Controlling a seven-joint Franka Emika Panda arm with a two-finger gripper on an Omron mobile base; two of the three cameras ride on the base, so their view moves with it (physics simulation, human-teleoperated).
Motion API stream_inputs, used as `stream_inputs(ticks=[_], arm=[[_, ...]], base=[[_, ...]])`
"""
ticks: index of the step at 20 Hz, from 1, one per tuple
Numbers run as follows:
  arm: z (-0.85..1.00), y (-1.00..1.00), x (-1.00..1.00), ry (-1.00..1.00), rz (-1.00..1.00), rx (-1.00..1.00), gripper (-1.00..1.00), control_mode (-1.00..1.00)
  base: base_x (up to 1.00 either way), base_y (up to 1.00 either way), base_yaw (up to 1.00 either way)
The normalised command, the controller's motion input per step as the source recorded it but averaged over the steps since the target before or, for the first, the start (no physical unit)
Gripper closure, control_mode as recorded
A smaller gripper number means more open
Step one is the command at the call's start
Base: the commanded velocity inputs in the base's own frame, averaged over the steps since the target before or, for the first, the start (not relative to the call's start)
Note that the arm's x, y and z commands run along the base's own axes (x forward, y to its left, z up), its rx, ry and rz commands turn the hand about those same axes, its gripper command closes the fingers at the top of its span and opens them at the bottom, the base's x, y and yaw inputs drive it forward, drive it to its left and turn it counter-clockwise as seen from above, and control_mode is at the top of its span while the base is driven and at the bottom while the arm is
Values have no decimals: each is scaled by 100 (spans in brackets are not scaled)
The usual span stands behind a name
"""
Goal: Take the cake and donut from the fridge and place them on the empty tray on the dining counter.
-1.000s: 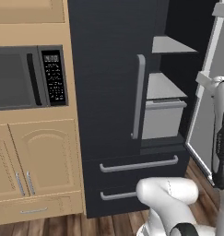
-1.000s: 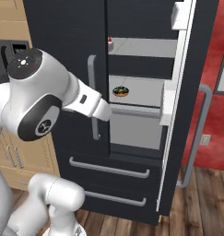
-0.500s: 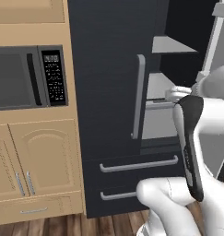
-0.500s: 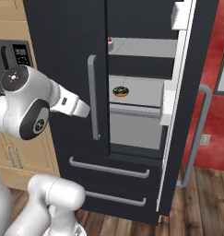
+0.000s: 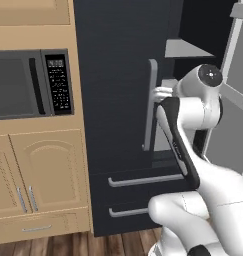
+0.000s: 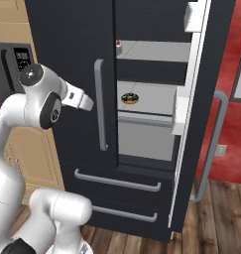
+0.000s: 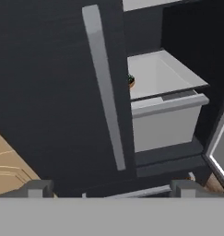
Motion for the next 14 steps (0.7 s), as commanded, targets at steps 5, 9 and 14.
stream_inputs(ticks=[5,9,14], arm=[[-21,11,68,0,16,0,-100,-100],[-11,0,42,0,11,0,-100,-100],[-10,0,28,-1,0,-4,-100,-100]], base=[[0,0,0],[0,0,0],[0,0,0]])
